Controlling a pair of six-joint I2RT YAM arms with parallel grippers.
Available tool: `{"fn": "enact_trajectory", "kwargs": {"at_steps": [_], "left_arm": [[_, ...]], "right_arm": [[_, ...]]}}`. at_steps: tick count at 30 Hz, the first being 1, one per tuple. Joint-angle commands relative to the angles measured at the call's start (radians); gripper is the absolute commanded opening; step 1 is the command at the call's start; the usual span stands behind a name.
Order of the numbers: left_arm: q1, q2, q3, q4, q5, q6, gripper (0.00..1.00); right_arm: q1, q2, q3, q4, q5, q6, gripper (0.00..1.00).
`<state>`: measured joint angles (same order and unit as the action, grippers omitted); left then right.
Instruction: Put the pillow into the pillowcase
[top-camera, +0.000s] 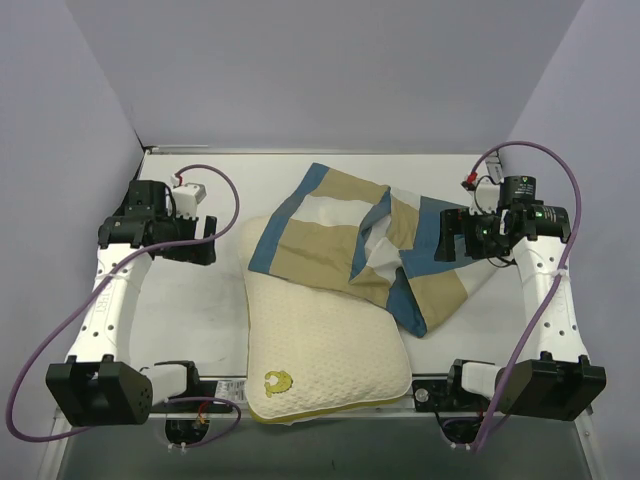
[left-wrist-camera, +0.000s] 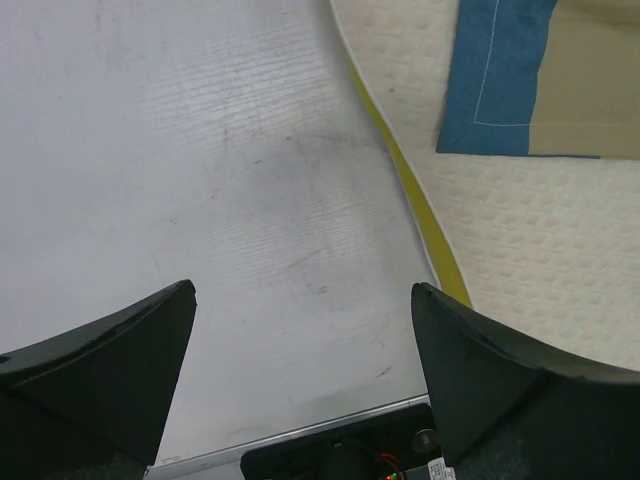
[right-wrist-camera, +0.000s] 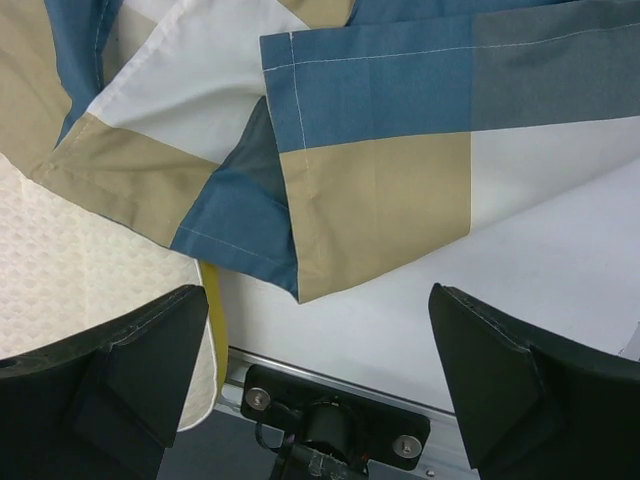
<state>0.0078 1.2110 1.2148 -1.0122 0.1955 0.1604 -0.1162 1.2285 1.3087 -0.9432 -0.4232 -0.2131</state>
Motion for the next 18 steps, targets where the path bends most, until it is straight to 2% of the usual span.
{"fn": "enact_trajectory", "kwargs": {"at_steps": [1, 6, 8, 14, 18], "left_arm": [[0.001, 0.005, 0.075, 0.03, 0.056, 0.019, 0.97], [0.003, 0.041, 0.095, 0.05, 0.139, -0.022, 0.98], [0.003, 0.019, 0.074, 0.072, 0.217, -0.042, 0.97], [0.003, -0.027, -0.121, 0.208, 0.331, -0.201, 0.97], [0.009, -0.044, -0.187, 0.268, 0.358, -0.214, 0.97]], "right_arm": [[0.003, 0.003, 0.015, -0.057, -0.003, -0.002, 1.0], [0.0, 0.018, 0.014, -0.058, 0.079, -0.029, 1.0], [-0.007, 0.034, 0.035, -0.06, 0.101, -0.055, 1.0], [-0.013, 0.164, 0.103, -0.065, 0.116, -0.104, 1.0], [-0.013, 0.265, 0.158, -0.022, 0.109, -0.082, 1.0]]}}
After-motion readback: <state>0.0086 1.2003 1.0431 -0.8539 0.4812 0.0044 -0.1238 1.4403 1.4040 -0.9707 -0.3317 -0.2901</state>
